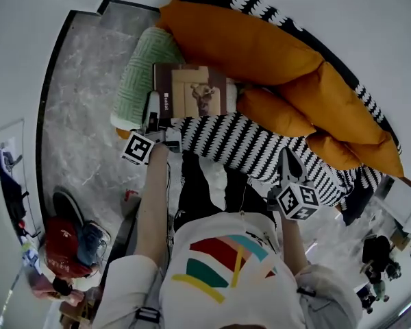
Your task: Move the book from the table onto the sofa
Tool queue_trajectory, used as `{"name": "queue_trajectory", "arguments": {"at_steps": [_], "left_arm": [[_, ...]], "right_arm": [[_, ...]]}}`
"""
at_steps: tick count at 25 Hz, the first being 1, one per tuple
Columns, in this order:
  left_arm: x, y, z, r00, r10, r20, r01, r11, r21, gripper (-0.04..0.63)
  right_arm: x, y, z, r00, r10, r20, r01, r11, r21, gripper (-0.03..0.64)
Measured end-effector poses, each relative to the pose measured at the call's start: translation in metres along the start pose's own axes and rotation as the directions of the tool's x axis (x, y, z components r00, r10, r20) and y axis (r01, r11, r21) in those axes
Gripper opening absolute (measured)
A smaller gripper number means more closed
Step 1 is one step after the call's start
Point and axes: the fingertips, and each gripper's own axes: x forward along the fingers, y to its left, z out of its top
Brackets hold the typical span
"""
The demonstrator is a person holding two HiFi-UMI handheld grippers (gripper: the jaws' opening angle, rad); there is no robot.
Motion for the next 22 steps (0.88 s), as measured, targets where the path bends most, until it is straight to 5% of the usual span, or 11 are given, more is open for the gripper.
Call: {"name": "queue_trajectory", "arguments": {"at_steps": [4, 8, 11, 14, 20, 22], "left_arm": [[0.022, 0.034, 0.008, 0.989, 0.078, -0.127, -0.059, 0.988, 0.145, 0.152], [0.024, 0.065, 0.012, 0.974, 0.195, -0.116, -0.167, 0.961, 0.219, 0.152], [0.025, 0.065, 0.013, 0.967, 0.217, -0.134, -0.181, 0.953, 0.242, 0.192], [0.025, 0.063, 0.011, 0.949, 0.262, -0.178, -0.188, 0.919, 0.347, 0.287], [0.025, 0.044, 0.033, 0.943, 0.311, -0.115, -0.209, 0.827, 0.522, 0.328], [0.026, 0.024, 0.040, 0.960, 0.259, -0.102, -0.168, 0.830, 0.532, 0.328]], "right_arm": [[0.026, 0.034, -0.003, 0.999, 0.035, -0.025, -0.035, 0.999, 0.005, 0.017], [0.036, 0.049, -0.004, 0.999, 0.031, -0.032, -0.030, 0.999, 0.032, 0.017], [0.037, 0.060, 0.002, 0.999, 0.052, -0.004, -0.052, 0.997, 0.065, 0.017], [0.037, 0.070, 0.012, 0.996, 0.084, 0.024, -0.085, 0.993, 0.079, 0.017], [0.032, 0.080, 0.029, 0.989, 0.122, 0.081, -0.129, 0.988, 0.087, 0.017], [0.028, 0.079, 0.034, 0.986, 0.131, 0.100, -0.141, 0.986, 0.093, 0.017]]}}
